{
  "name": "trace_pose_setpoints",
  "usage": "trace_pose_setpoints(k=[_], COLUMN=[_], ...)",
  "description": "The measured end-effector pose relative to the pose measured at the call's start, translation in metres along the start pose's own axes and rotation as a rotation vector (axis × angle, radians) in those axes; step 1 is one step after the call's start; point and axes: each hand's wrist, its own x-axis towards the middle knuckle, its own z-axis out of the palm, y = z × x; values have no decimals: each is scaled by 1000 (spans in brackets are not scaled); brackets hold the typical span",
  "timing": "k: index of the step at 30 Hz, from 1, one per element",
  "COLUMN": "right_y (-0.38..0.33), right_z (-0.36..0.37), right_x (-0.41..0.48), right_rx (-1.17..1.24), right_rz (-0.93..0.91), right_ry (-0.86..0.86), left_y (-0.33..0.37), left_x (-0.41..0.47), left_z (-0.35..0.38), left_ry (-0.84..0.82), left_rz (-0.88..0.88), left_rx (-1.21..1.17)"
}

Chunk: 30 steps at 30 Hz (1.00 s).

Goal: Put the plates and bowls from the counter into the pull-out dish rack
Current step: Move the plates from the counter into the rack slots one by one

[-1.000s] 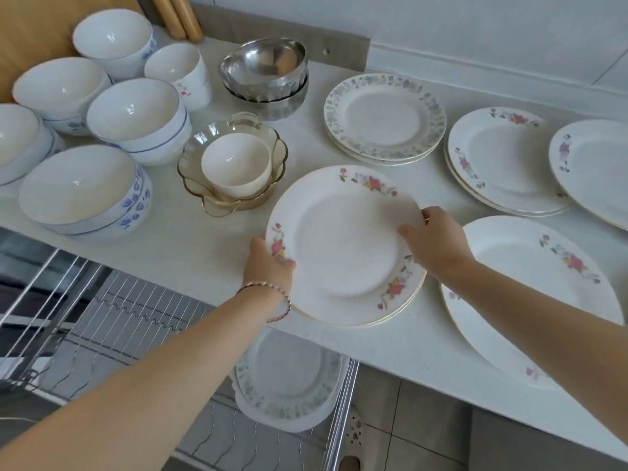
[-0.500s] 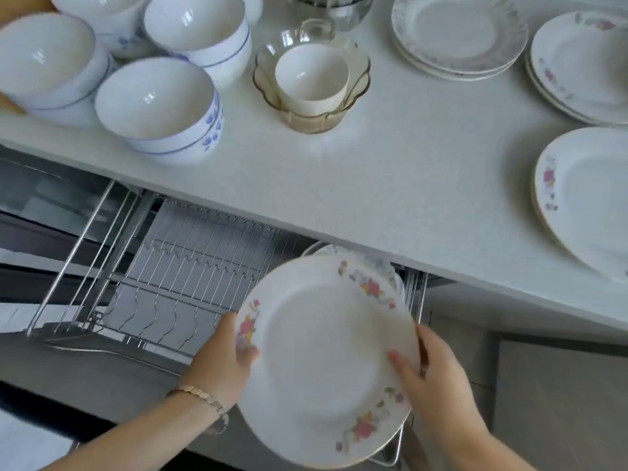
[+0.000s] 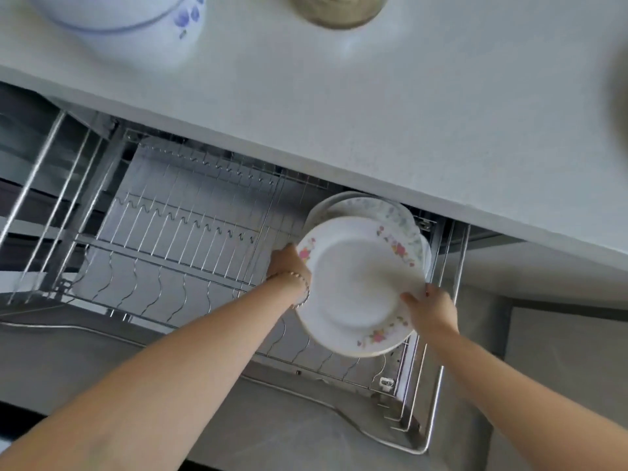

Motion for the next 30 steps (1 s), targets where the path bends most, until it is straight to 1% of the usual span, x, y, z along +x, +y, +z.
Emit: trace_pose_setpoints(k=[4, 7, 9, 13, 16, 20, 22, 25, 28, 30], right_y=[-8, -9, -9, -10, -12, -18, -18, -16, -12, -10], right_z=[16, 27, 30, 36, 38, 42, 44, 47, 40, 31], right_x=[37, 52, 56, 56, 53, 48, 45, 39, 35, 30], right_rx=[-30, -51, -26, -28, -10, 35, 90, 152, 136, 101], right_rz=[3, 30, 65, 112, 144, 150, 140, 49, 18, 35], right_ry=[83, 113, 129, 165, 152, 125, 130, 133, 49, 1], left_y=[18, 24, 29, 39, 39, 34, 29, 20, 12, 9], left_x=[25, 37, 40, 35, 34, 40, 43, 41, 34, 30], left_z=[10, 17, 22, 31, 32, 32, 33, 36, 37, 35], left_ry=[47, 50, 49, 53, 21, -23, -50, -68, -66, -106], left_rz=[59, 59, 33, -103, -139, -106, -78, -17, 12, 14], left_rx=[-7, -12, -13, -15, 11, 5, -65, -231, -313, -324])
